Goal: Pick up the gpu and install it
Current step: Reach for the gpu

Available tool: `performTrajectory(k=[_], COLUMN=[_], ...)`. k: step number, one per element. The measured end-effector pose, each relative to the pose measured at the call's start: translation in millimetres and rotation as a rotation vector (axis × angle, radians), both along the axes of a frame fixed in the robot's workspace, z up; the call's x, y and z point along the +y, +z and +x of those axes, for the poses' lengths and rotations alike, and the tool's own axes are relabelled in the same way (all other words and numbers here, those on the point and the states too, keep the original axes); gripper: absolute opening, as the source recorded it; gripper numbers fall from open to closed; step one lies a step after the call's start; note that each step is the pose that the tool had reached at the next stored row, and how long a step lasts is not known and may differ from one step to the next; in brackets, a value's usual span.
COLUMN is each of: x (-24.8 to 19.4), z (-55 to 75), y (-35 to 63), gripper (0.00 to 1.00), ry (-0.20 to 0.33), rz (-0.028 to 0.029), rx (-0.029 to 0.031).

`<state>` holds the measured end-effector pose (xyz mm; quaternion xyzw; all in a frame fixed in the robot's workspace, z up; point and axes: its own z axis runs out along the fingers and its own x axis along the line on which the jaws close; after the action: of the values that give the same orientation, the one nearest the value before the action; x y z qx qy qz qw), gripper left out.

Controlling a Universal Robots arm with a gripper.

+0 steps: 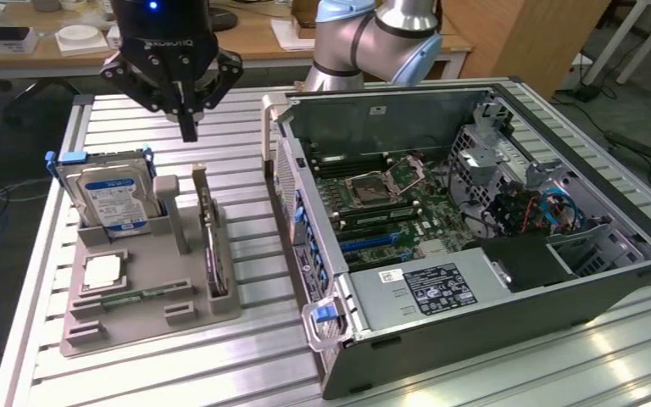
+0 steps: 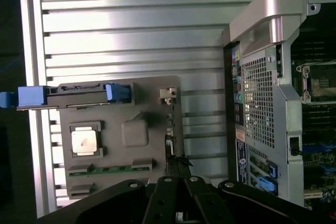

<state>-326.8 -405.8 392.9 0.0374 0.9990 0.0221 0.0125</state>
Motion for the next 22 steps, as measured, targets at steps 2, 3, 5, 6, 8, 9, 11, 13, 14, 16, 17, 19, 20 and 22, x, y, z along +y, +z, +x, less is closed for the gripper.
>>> performTrajectory(k=[2,3,5,6,8,9,11,13,14,16,17,19,20,22], x=[-0.2,-0.3,-0.5,-0.6,-0.7,-0.8,-1.0,-1.2,-1.3,-1.6,-1.7,-1.9,-2.0,-2.1], z=[-3.5,-5.3,-8.5,-10.1,-13.1,-14.6,-17.7,-21.0,-22.7,-26.1,-27.9,-31.4,-33.0,-36.6], y=[0.0,0.0,0.0,0.0,0.0,-0.1,0.0,0.0,-0.1,-0.1,-0.1,-0.2,-0.2,-0.1], gripper=[0.10,0.10,0.10,0.10,0.10,0.10,0.10,0.10,0.10,0.10,0.10,0.10,0.10,0.10], ry=[0.000,0.000,0.000,0.000,0.000,0.000,0.000,0.000,0.000,0.000,0.000,0.000,0.000,0.000], rz=[0.0000,0.0000,-0.0001,0.0000,0.0000,0.0000,0.0000,0.0000,0.0000,0.0000,0.0000,0.0000,0.0000,0.0000], rx=[0.0000,0.0000,0.0000,0.0000,0.0000,0.0000,0.0000,0.0000,0.0000,0.0001,0.0000,0.0000,0.0000,0.0001])
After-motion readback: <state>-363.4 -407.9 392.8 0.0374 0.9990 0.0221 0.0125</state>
